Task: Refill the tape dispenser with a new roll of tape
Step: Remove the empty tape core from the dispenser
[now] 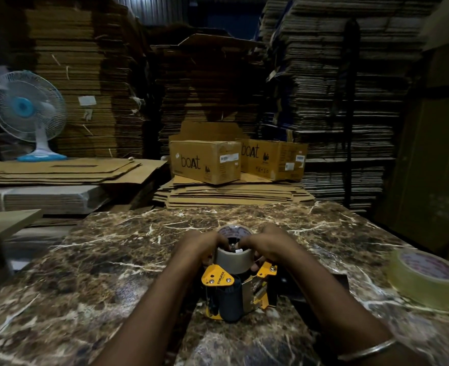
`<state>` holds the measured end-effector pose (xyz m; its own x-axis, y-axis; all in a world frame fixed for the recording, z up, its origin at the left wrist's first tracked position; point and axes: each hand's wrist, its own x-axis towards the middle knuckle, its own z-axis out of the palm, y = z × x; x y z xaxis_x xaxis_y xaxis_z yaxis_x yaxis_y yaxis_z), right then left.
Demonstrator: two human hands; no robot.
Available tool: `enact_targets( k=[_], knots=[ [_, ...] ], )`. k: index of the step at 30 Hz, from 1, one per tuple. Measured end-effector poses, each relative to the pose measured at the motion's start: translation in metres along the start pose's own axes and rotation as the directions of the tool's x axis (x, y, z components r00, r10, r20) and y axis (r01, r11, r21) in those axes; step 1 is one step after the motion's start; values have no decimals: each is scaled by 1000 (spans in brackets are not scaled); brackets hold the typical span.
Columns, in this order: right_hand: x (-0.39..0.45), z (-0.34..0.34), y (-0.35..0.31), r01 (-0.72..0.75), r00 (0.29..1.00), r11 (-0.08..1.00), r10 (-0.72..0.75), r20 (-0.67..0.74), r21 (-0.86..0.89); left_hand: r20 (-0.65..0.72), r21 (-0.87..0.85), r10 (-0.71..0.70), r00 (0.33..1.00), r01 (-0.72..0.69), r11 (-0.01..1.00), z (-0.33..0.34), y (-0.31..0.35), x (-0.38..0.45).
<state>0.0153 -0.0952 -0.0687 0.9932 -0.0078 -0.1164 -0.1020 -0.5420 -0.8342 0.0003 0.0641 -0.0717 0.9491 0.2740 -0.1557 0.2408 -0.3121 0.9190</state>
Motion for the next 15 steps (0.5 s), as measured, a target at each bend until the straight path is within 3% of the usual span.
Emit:
enact_targets(
  k=[10, 15],
  knots=[
    [-4, 3, -7, -48, 997, 998, 46, -55, -34, -55, 64, 8, 998, -4, 998, 1, 3, -7],
    [-4, 5, -10, -25, 981, 985, -9, -195, -170, -93, 112, 29, 995, -18, 994, 0, 6, -14]
  ],
)
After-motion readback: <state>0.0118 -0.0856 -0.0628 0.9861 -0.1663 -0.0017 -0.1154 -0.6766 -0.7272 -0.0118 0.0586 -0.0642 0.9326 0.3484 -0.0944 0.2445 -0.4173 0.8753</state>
